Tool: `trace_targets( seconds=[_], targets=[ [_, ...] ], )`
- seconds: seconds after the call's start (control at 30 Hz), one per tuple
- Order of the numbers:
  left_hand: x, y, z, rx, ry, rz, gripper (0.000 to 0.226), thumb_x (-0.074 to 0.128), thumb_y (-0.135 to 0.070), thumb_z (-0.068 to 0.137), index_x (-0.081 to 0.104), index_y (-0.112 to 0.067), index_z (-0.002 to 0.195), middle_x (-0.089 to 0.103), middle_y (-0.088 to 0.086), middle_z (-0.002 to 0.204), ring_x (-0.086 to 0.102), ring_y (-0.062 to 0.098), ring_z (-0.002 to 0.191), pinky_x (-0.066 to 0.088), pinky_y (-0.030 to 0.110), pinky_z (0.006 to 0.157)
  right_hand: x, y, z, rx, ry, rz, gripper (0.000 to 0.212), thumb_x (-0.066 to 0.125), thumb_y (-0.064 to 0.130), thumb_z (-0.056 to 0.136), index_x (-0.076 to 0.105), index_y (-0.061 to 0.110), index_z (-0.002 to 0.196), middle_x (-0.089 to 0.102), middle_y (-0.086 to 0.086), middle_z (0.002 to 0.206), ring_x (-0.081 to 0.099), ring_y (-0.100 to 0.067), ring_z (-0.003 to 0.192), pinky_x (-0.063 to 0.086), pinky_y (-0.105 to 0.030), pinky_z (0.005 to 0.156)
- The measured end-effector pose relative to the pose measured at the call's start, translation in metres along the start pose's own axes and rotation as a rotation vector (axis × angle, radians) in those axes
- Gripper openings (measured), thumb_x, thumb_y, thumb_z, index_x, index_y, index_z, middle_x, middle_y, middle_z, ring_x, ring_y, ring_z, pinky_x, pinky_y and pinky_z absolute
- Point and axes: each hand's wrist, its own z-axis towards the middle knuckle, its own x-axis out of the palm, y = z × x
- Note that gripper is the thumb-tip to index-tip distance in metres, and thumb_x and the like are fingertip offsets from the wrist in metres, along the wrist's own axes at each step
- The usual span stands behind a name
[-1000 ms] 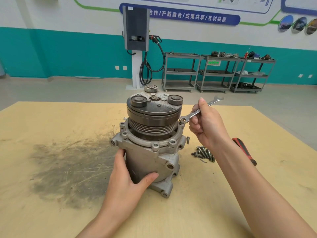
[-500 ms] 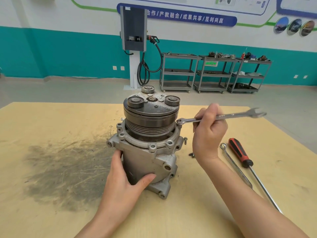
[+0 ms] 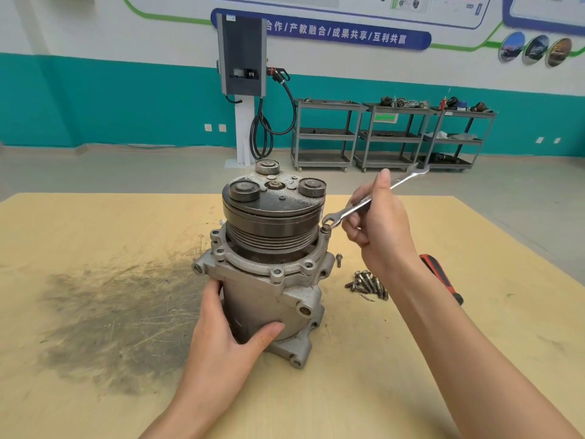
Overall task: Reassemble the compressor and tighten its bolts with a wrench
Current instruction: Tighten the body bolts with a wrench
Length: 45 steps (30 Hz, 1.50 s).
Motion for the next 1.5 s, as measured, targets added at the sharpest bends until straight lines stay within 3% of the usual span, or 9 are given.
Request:
trace_targets(
  seconds=[0.27,0.4,0.63,0.8,0.97,1.1,1.17,1.3,1.5],
  targets=[
    [0.000,0.000,0.001,0.010,-0.020,-0.020,0.094,0.072,-0.063,0.048,0.028,-0.046,0.129,0.045,-0.037,0.125,0.042,-0.021,0.116,0.036,0.012,0.090,-0.004,-0.005,0.006,0.224,0.158,0.145,0.054,0.025,0.050,0.104,0.047,0.011,0.074,0.038,-0.003,0.048,0.033,-0.011,0.039,0.022,-0.017,0.034],
    [0.000,0.000,0.001,0.007,-0.027,-0.014,0.093,0.072,-0.064,0.047,0.028,-0.047,0.127,0.045,-0.037,0.125,0.042,-0.021,0.114,0.036,0.018,0.093,-0.004,-0.008,0.006,0.204,0.157,0.155,0.053,0.028,0.048,0.105,0.048,0.011,0.073,0.040,-0.002,0.047,0.036,-0.010,0.038,0.025,-0.016,0.033],
    [0.000,0.002,0.002,0.009,-0.024,-0.007,0.095,0.071,-0.066,0.047,0.026,-0.048,0.129,0.044,-0.037,0.125,0.044,-0.018,0.115,0.037,0.020,0.095,0.001,-0.025,0.001,-0.297,-0.030,0.106,0.059,0.034,0.040,0.104,0.059,0.026,0.053,0.045,0.004,0.042,0.042,-0.010,0.038,0.034,-0.018,0.039],
    [0.000,0.004,0.002,0.006,-0.027,-0.007,0.094,0.070,-0.069,0.046,0.027,-0.051,0.126,0.046,-0.038,0.125,0.045,-0.015,0.118,0.037,0.016,0.091,0.001,-0.028,-0.007,-0.508,-0.096,0.003,0.048,0.036,0.039,0.101,0.053,0.018,0.062,0.044,0.007,0.044,0.041,-0.010,0.038,0.033,-0.021,0.039],
    [0.000,0.004,0.002,0.004,-0.026,-0.002,0.098,0.070,-0.070,0.046,0.025,-0.050,0.130,0.043,-0.040,0.125,0.046,-0.014,0.116,0.037,0.018,0.092,0.004,-0.020,-0.018,-0.899,-0.022,-0.350,0.044,0.040,0.023,0.099,0.044,0.005,0.059,0.036,-0.001,0.048,0.033,-0.016,0.044,0.027,-0.037,0.041],
    [0.000,0.003,0.001,0.002,-0.016,-0.001,0.101,0.070,-0.069,0.046,0.026,-0.046,0.133,0.043,-0.040,0.124,0.048,-0.009,0.115,0.038,0.022,0.094,0.011,-0.012,-0.022,-1.102,0.043,-0.641,0.032,0.042,0.023,0.100,0.035,0.020,0.069,0.025,0.010,0.052,0.026,-0.012,0.042,0.024,-0.030,0.037],
    [-0.001,0.003,0.001,0.005,-0.012,-0.007,0.103,0.071,-0.068,0.046,0.025,-0.045,0.136,0.042,-0.042,0.123,0.047,-0.014,0.115,0.037,0.017,0.092,0.011,-0.011,-0.022,-1.028,-0.005,-0.624,0.037,0.040,0.025,0.100,0.043,0.013,0.064,0.033,0.005,0.050,0.033,-0.016,0.039,0.027,-0.029,0.038],
    [-0.001,0.002,0.001,-0.002,-0.005,-0.019,0.096,0.072,-0.066,0.047,0.026,-0.048,0.130,0.046,-0.036,0.126,0.044,-0.017,0.117,0.038,0.017,0.093,0.006,-0.001,-0.015,-0.558,-0.073,-0.165,0.050,0.031,0.039,0.105,0.053,0.016,0.066,0.047,0.005,0.045,0.045,-0.011,0.041,0.036,-0.024,0.041],
    [0.000,0.001,0.000,-0.005,-0.005,-0.007,0.102,0.071,-0.066,0.047,0.027,-0.042,0.136,0.046,-0.033,0.129,0.049,-0.004,0.120,0.038,0.023,0.096,-0.008,-0.004,0.007,0.072,0.096,0.101,0.052,0.028,0.048,0.104,0.049,0.011,0.076,0.039,0.000,0.047,0.036,-0.011,0.040,0.024,-0.019,0.037]
  ],
)
